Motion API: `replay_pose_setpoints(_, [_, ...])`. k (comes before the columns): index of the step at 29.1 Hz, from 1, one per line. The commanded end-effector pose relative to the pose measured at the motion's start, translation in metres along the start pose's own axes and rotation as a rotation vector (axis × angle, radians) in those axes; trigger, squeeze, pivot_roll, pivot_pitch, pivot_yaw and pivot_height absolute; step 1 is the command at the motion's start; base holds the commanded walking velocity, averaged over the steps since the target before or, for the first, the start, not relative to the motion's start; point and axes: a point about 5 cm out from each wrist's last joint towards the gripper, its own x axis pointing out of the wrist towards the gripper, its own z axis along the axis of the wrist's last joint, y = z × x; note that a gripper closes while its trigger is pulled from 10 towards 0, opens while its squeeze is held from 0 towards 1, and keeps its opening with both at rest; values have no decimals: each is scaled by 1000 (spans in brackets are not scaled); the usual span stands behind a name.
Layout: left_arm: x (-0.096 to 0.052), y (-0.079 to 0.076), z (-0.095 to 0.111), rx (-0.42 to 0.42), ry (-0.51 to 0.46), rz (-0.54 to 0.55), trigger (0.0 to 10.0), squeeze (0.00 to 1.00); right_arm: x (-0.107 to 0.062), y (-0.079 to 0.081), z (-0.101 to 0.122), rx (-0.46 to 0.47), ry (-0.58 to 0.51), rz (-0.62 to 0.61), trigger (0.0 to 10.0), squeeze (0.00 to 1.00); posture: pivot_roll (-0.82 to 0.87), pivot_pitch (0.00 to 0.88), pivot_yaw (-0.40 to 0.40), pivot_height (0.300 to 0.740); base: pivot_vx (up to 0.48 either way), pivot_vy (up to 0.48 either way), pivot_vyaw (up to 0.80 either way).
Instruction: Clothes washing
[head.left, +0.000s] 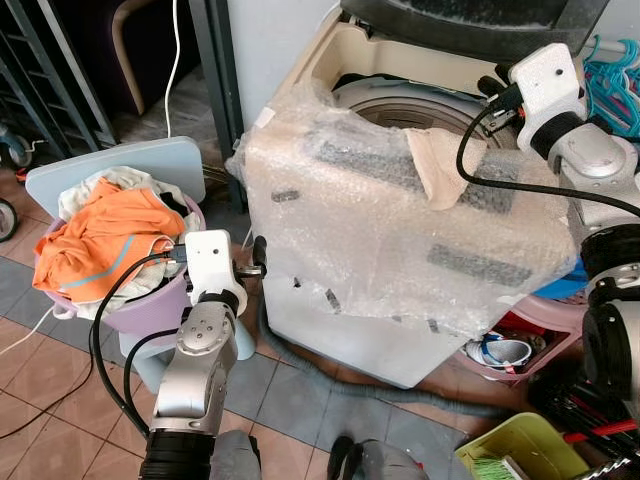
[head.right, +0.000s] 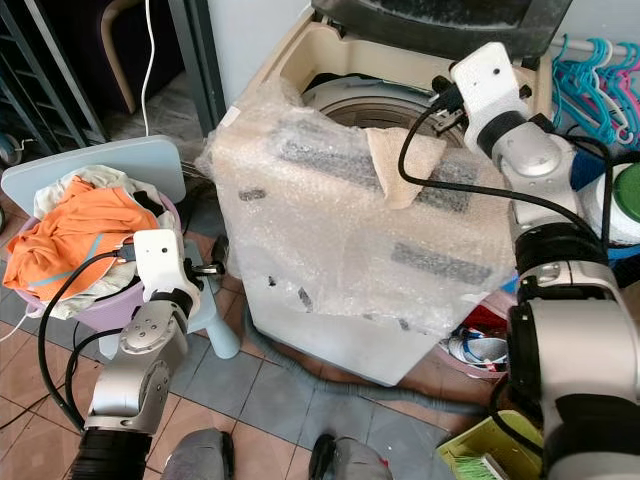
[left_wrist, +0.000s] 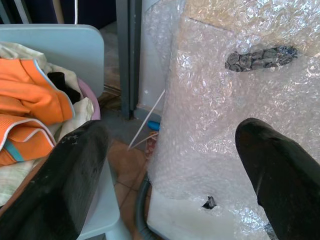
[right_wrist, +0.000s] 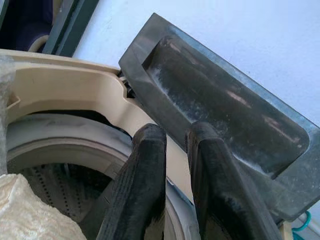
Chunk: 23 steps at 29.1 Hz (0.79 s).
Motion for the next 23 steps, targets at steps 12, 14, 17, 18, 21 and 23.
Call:
replay_pose_setpoints(12, [-1, -2, -7, -16, 22, -11, 10000, 0, -45, 41, -6, 308, -109, 293, 10000, 0, 21, 55, -26, 740, 0, 0, 0])
replay_pose_setpoints(14, [1, -3, -5, -15, 16, -15, 10000, 0, -51, 51, -2, 332, -118, 382, 10000, 0, 18, 54, -24, 740, 0, 0, 0])
replay_pose_setpoints(17, [4, -3, -2, -17, 6, -12, 10000, 0, -56, 64, 5, 386, -129, 487, 10000, 0, 20, 56, -31, 740, 0, 0, 0])
replay_pose_setpoints(18, [6, -4, -1, -23, 0, -10, 10000, 0, -56, 73, 6, 404, -120, 526, 10000, 0, 20, 62, -31, 740, 0, 0, 0])
replay_pose_setpoints(21, [4, -4, 3, -48, -23, 10, 10000, 0, -48, 92, 7, 418, -101, 481, 10000, 0, 30, 58, -32, 740, 0, 0, 0])
replay_pose_setpoints(23, [4, -4, 4, -57, -25, 14, 10000, 0, -47, 102, 7, 424, -84, 454, 10000, 0, 33, 59, -31, 740, 0, 0, 0])
